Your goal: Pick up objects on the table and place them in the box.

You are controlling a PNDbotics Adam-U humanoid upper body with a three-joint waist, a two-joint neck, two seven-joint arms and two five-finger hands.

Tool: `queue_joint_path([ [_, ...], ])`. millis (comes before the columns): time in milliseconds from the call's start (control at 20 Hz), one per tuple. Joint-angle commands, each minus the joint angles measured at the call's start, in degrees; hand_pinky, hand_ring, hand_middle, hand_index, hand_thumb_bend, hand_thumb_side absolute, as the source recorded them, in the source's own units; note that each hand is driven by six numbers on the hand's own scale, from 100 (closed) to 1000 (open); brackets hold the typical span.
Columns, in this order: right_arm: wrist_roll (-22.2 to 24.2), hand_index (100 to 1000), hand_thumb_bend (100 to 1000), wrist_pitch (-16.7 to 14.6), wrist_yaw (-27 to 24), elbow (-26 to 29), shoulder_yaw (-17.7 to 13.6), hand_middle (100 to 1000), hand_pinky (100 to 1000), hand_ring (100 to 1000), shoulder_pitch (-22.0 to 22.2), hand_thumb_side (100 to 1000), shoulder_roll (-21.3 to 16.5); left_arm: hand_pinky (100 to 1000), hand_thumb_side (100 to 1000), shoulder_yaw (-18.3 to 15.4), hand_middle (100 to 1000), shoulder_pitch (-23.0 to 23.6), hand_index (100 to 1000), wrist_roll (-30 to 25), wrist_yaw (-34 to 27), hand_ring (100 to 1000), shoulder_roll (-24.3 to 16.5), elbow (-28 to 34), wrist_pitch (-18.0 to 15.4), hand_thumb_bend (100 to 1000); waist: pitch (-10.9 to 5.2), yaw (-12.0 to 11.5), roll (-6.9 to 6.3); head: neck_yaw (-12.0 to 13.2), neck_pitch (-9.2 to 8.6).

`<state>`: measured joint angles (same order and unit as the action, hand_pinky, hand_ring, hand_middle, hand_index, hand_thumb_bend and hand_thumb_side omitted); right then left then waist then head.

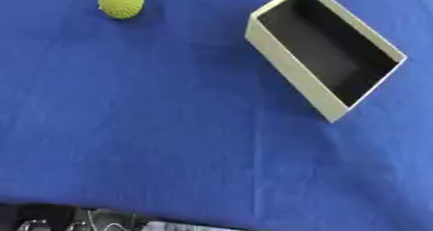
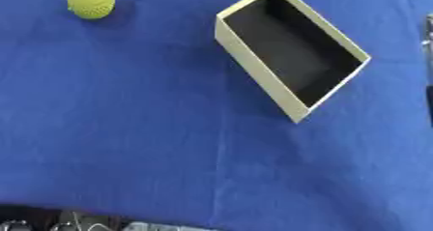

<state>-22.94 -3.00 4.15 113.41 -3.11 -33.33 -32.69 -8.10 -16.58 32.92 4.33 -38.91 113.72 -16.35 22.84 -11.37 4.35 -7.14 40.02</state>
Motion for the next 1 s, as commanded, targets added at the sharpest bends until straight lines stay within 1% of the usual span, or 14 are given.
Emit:
queue_joint_path([
  [50, -0.18, 866, 132, 0.23, 0.6, 1.18, -0.52, 810, 812, 816, -0.58, 940, -1.42, 862, 500, -0.76, 914, -0.07, 924, -0.02, 0.36, 903, -1.29, 0.87, -0.39, 711, -1.15, -0.08, -0.2, -4.6, -2.7],
  [100, -0.23, 866, 132, 0.22, 0.64, 1.18, -0.55, 810, 812, 816, -0.51, 941, -1.43, 862, 500, -0.77, 914, -0.03, 924, -0.01, 0.37, 903, -1.31, 0.87, -0.42, 711, -1.18, -0.09, -0.18, -5.71, -3.23],
  [200, -0.28, 866, 133, 0.2, 0.67, 1.18, -0.58, 810, 812, 816, -0.4, 940, -1.5, 862, 499, -0.78, 914, 0.03, 924, 0.02, 0.38, 904, -1.34, 0.87, -0.47, 711, -1.26, -0.07, -0.21, -7.08, -4.01],
  [350, -0.33, 866, 135, 0.19, 0.71, 1.18, -0.6, 811, 811, 812, -0.35, 939, -1.54, 861, 498, -0.76, 914, 0.04, 924, 0.0, 0.39, 904, -1.45, 0.87, -0.58, 713, -1.41, -0.06, -0.37, -7.86, -4.58],
  [650, -0.27, 866, 135, 0.12, 0.73, 1.18, -0.56, 811, 811, 812, -0.36, 938, -1.67, 861, 496, -0.71, 915, -0.03, 924, -0.03, 0.39, 904, -1.66, 0.87, -0.81, 714, -1.56, -0.07, -0.59, -8.42, -4.89],
  [900, -0.18, 866, 136, 0.11, 0.73, 1.18, -0.5, 811, 811, 812, -0.49, 939, -1.72, 861, 496, -0.63, 913, -0.12, 924, -0.11, 0.36, 904, -1.75, 0.87, -0.84, 714, -1.46, 0.01, -0.61, -7.86, -4.91],
  [950, -0.2, 866, 170, 0.15, 0.73, 1.18, -0.5, 811, 811, 812, -0.51, 938, -1.71, 860, 495, -0.62, 912, -0.15, 924, -0.12, 0.35, 904, -1.78, 0.87, -0.82, 715, -1.45, 0.01, -0.62, -7.72, -4.8],
  [1000, -0.22, 866, 169, 0.19, 0.73, 1.18, -0.49, 812, 811, 812, -0.53, 938, -1.7, 860, 495, -0.6, 912, -0.18, 924, -0.12, 0.34, 904, -1.8, 0.87, -0.8, 715, -1.45, 0.0, -0.63, -7.62, -4.67],
])
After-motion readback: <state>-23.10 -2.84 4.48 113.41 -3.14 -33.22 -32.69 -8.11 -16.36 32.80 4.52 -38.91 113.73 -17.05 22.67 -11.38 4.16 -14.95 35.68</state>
